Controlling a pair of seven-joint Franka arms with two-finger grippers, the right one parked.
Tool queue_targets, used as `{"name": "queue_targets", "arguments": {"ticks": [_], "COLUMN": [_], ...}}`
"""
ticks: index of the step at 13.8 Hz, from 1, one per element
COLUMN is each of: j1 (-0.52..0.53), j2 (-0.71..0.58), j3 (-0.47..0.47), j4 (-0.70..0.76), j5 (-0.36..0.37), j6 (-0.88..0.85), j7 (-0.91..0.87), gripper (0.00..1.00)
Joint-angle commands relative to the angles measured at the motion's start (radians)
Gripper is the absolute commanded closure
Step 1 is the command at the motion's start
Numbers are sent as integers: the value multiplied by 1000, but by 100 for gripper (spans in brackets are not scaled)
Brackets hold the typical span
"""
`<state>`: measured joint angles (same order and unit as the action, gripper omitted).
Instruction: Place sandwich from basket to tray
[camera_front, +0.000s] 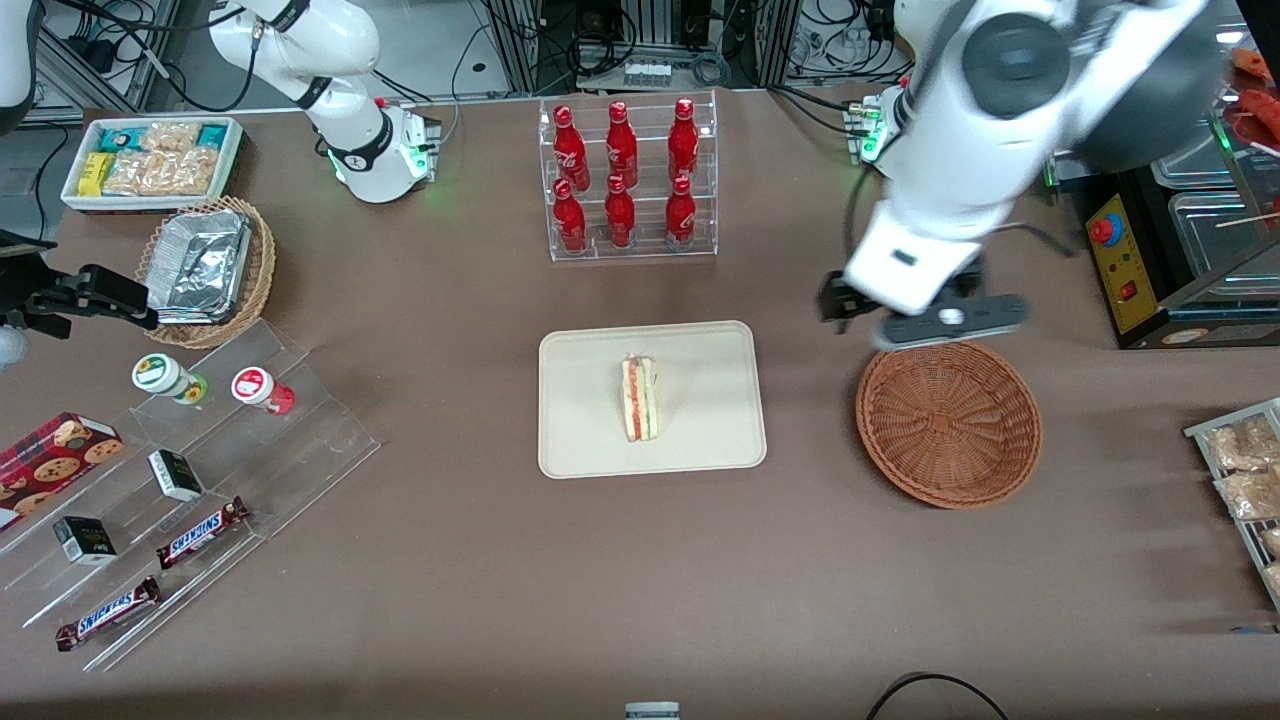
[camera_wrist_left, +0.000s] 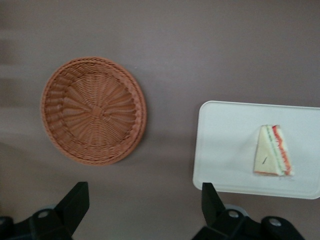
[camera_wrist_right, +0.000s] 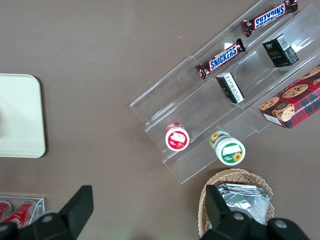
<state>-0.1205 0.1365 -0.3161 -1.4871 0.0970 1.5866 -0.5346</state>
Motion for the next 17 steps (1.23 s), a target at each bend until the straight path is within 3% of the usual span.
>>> {"name": "queue_targets", "arguments": {"ticks": [1,9,17], "j1": [10,2,16], "j2": [-61,-126,-221], "j3": [99,362,373], "j4": [-10,-24,-153], "j5": [-45,-92,-80], "j6": [-72,-200,-76], "j7": [180,570,593], "gripper": [1,1,1]}}
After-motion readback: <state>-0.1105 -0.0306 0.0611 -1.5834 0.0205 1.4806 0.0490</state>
